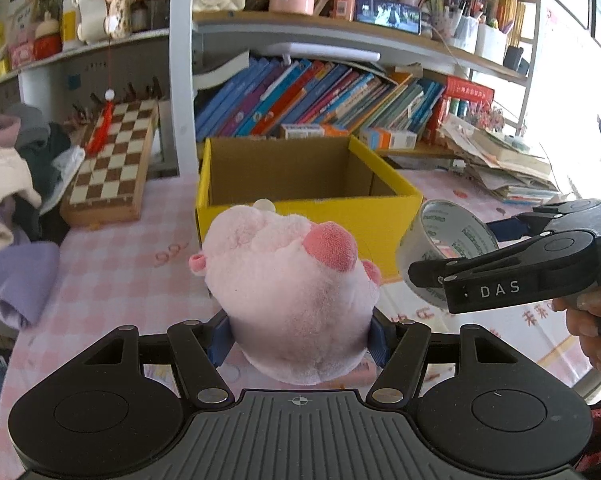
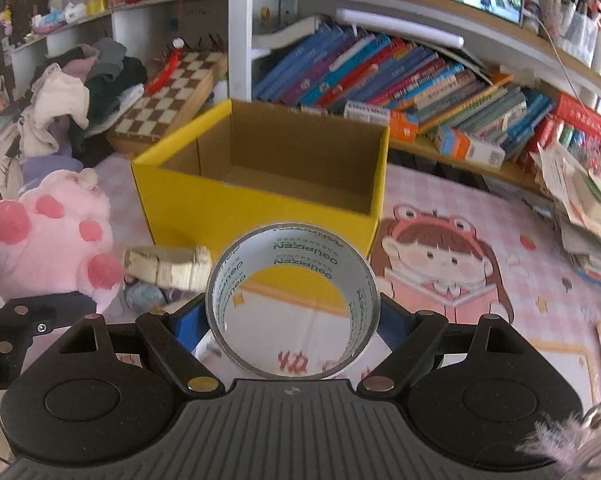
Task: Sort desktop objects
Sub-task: 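Lift the pig plush with the left tool while the right tool carries the tape roll to the box, then drop the pig plush into the yellow box with the left tool while the right tool releases the tape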
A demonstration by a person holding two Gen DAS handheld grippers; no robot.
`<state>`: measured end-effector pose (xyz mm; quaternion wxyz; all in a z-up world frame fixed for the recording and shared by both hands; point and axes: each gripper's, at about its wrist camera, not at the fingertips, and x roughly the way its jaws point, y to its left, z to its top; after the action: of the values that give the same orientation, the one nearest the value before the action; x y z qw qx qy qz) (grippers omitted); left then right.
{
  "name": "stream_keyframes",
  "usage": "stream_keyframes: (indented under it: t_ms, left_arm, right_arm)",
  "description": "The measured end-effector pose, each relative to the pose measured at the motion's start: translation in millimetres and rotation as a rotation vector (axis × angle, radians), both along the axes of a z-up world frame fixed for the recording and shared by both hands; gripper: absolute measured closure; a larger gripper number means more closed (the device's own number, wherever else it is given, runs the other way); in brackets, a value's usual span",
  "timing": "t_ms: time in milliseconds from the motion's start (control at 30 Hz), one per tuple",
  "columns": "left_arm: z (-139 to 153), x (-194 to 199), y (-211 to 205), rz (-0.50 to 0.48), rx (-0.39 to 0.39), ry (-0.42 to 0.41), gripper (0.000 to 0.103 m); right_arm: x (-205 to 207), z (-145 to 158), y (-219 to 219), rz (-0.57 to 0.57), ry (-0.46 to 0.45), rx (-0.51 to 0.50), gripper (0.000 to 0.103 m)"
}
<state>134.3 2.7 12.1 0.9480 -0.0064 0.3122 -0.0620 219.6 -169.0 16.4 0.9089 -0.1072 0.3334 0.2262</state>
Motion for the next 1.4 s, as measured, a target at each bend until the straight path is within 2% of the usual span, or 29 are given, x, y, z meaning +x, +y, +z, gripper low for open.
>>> stream_keyframes:
  t_ms: [433, 667, 800, 1033, 1267, 1400]
  left_arm:
    - [32.3, 45.2, 2.1, -0.035, 0.053, -0.066, 0.039]
    - [37.6, 87.1, -2.2, -0.085, 0.13, -0.067, 0.039]
    - [33.7, 115.1, -5.0, -0.119, 0.176, -0.04, 0.039]
    - [17.5, 171.6, -2.6, -0.159, 0.272, 0.043, 0.038]
    - [-6.6, 210.7, -3.9, -0.211, 0.332, 0.147, 0.038]
    - [-14.8, 224.8, -1.7, -0.198, 0.333, 0.168, 0.038]
  right_arm:
    - [47.3, 37.0, 9.2, 0.112, -0.12, 0.002, 0.019]
    - [85.9, 38.9, 26.5, 0.217, -0.166, -0.078, 0.019]
    - [111.9, 32.1, 42.2, 0.291, -0.174, -0.145, 0.019]
    - [158.9, 3.6, 73.9, 0.459, -0.171, -0.32, 0.019]
    - [199.0, -26.6, 88.6, 0.573, -0.102, -0.407, 0.019]
    - [214.3, -45.4, 96.1, 0.633, -0.063, -0.463, 0.019]
